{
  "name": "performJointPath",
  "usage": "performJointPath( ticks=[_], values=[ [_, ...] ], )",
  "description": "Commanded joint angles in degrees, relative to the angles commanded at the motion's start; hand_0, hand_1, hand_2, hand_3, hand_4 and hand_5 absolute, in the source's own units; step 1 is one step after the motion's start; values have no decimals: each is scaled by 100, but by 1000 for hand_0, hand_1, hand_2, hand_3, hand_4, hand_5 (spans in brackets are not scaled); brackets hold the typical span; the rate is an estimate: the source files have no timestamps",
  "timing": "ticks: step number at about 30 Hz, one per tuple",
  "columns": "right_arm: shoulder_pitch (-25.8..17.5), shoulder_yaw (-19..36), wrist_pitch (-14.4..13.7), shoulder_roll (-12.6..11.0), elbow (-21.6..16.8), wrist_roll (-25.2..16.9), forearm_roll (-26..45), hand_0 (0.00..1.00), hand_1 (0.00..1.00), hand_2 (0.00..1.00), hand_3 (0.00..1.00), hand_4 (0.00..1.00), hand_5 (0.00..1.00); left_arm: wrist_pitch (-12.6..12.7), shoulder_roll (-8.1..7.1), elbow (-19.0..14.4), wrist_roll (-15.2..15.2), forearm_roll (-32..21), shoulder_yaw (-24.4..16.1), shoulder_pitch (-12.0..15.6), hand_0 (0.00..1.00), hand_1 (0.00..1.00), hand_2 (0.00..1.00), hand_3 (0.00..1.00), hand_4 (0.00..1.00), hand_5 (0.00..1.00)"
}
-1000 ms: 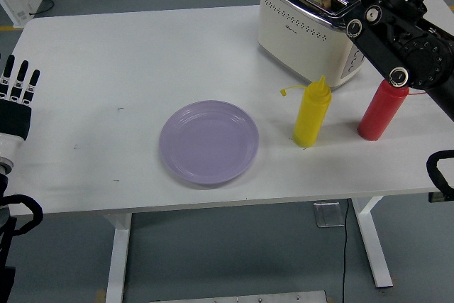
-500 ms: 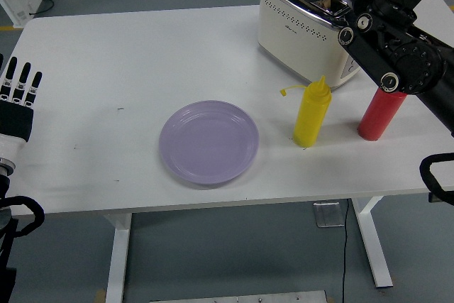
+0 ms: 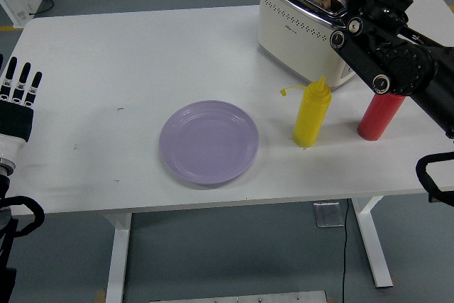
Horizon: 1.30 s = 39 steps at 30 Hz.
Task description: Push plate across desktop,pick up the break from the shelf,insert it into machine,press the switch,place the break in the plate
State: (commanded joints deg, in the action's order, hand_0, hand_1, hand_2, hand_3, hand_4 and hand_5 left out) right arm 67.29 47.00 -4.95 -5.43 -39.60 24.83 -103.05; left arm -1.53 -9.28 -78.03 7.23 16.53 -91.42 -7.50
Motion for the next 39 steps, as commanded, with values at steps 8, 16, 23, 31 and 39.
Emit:
performJointPath(
  ticks=[8,16,23,31,39],
  values=[
    [23,-69,-51,51,128,14,-18,382,454,510,699,590,57,0,-1,-2,5,0,5,-7,861,814,875,774,716,998],
    [49,-183,-282,82,167,-25,-104,318,417,490,605,531,12,1,-4,-4,9,1,3,-14,860,814,875,774,717,998],
    [49,-267,-331,97,200,-44,-175,295,399,477,548,490,2,2,-5,-4,11,1,-4,-16,860,814,875,774,717,998],
    [43,-150,-659,29,-3,-30,-481,311,364,444,520,399,2,1,-9,-4,12,0,-1,-22,861,814,875,774,718,998],
    [63,122,-901,-113,-344,12,-863,313,355,436,516,374,2,2,-13,-6,15,-1,-11,-31,861,814,875,773,719,998]
  ],
)
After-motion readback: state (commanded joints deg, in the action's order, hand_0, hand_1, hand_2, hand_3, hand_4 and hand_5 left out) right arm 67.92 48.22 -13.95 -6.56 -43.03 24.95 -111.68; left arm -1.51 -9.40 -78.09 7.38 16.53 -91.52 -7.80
